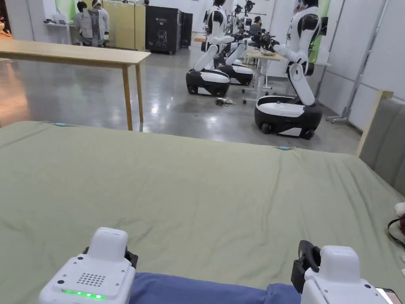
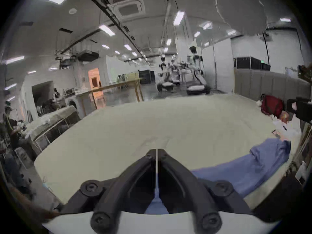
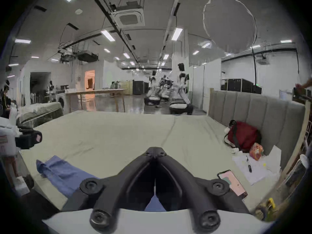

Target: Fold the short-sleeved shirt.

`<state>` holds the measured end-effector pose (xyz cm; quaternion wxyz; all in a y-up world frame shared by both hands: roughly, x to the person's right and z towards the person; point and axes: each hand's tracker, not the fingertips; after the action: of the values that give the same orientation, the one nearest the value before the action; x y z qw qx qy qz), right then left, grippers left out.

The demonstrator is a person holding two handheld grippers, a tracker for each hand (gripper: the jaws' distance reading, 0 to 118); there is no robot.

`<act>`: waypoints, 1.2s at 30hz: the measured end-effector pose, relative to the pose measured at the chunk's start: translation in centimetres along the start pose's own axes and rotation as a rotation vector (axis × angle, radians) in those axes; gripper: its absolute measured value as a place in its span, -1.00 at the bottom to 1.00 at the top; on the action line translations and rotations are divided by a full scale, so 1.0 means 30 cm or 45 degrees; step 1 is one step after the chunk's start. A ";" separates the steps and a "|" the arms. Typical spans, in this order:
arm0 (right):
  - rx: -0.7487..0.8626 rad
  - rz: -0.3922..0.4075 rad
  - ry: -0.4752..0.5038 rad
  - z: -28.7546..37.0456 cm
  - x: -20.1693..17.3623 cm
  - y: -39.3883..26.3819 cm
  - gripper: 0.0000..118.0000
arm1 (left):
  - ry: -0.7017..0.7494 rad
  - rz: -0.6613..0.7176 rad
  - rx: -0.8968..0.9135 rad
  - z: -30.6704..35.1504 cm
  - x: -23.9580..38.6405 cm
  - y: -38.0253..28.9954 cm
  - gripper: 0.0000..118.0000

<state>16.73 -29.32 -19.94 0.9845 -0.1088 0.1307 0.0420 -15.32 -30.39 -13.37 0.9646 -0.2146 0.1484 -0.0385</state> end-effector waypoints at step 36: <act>-0.057 -0.148 -0.046 -0.022 -0.098 0.024 -0.93 | -1.007 1.264 -1.042 -0.578 -0.561 -0.496 -0.93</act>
<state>13.67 -28.92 -19.92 0.9848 -0.1373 0.1056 -0.0105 -36.76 -48.53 -17.48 0.6933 -0.4616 -0.1272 0.5386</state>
